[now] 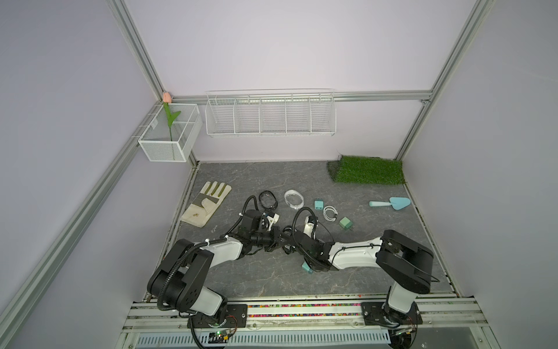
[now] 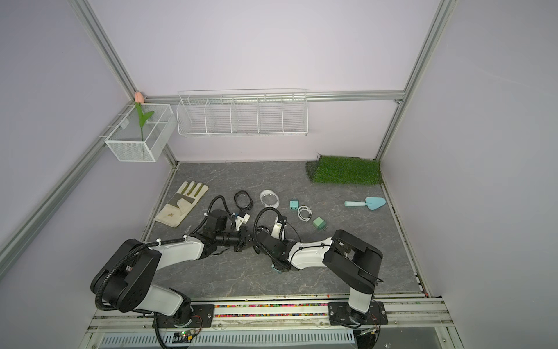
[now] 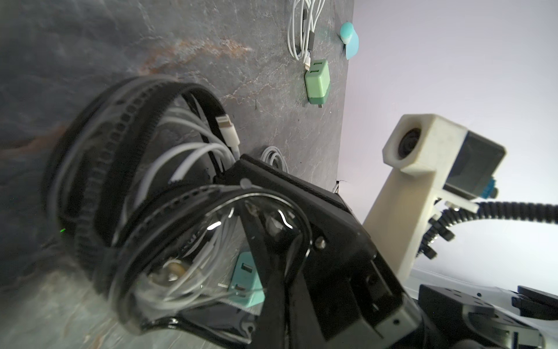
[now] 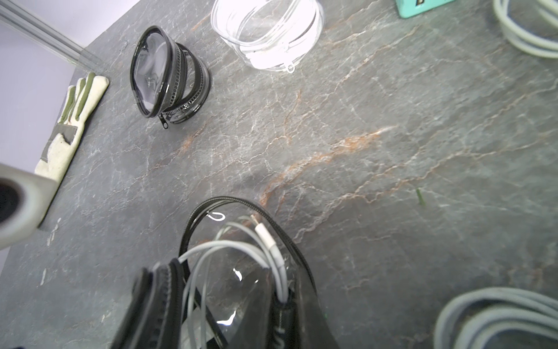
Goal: Pack away charging kits
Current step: Place the charging cable in the storage bag.
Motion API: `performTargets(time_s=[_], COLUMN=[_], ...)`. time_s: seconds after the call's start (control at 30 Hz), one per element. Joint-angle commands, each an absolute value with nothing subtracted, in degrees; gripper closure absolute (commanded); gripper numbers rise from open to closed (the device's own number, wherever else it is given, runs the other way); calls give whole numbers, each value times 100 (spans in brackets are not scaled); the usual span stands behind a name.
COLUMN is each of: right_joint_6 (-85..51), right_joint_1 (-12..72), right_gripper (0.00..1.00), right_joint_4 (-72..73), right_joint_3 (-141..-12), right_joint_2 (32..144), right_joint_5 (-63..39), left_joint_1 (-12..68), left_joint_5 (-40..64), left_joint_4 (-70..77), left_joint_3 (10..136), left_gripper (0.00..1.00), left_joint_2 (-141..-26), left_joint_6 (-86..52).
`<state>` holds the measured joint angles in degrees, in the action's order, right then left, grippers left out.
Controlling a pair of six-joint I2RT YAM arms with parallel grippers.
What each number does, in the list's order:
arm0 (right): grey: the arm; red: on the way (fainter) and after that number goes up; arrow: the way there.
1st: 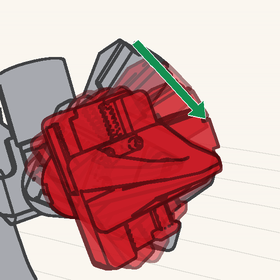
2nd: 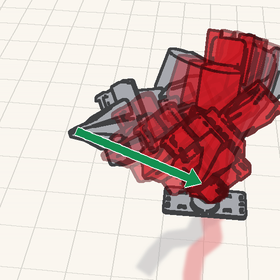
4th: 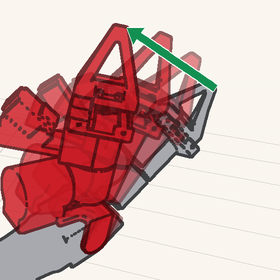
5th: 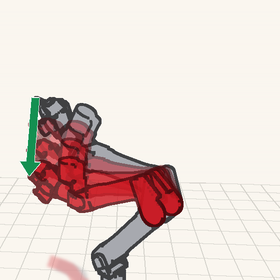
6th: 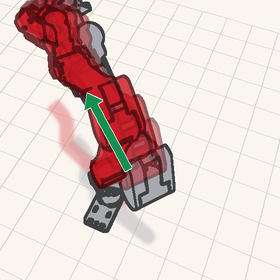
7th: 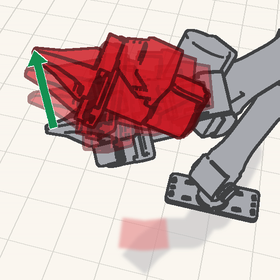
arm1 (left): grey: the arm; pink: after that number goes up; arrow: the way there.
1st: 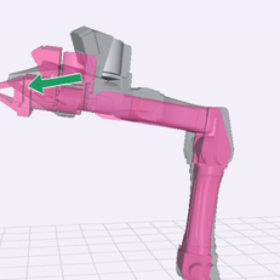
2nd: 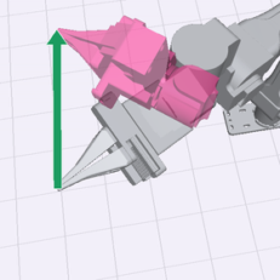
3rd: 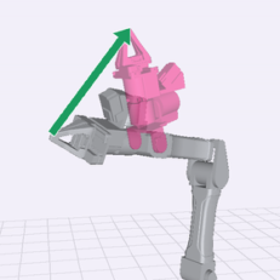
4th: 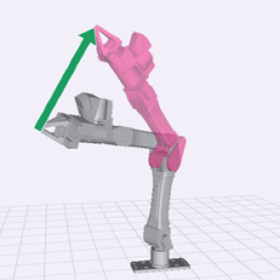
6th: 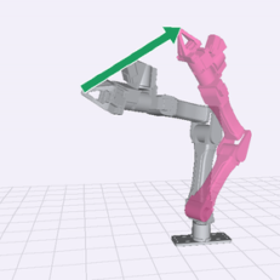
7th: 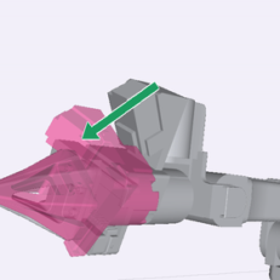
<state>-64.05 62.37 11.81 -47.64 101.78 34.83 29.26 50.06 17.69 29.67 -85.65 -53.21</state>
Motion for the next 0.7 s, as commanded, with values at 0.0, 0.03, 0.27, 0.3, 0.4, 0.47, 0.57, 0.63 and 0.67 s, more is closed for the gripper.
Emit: performTargets(time_s=[0.0,0.03,0.27,0.3,0.4,0.47,0.57,0.63,0.67], right_joint_6=[-6382,-6379,-6142,-6025,-5775,-5663,-5634,-5634,-5634], right_joint_1=[6256,6254,6251,6249,6260,6258,6248,6228,6221], right_gripper=[81,77,62,62,61,57,55,55,55], right_joint_4=[964,964,1308,1270,973,811,428,302,248], right_joint_3=[-4811,-4829,-4385,-4354,-4292,-4249,-4221,-4123,-4049], right_joint_2=[10113,10141,9732,9584,9132,8884,8601,8403,8278], right_joint_5=[3627,3589,3432,3424,3437,3405,3427,3438,3421], left_joint_1=[2981,2984,2979,2975,2955,2945,2933,2933,2934], left_joint_5=[5528,5554,5234,5098,4950,4965,4948,4939,4931], left_joint_4=[2354,2388,1162,833,518,499,423,394,346], left_joint_3=[2930,2934,3193,3271,3318,3322,3351,3370,3383], left_gripper=[100,100,100,100,100,100,100,100,100], left_joint_2=[-8622,-8622,-8572,-8552,-8454,-8380,-8300,-8284,-8276], left_joint_6=[-5650,-5673,-5003,-4818,-4644,-4641,-4627,-4611,-4594])
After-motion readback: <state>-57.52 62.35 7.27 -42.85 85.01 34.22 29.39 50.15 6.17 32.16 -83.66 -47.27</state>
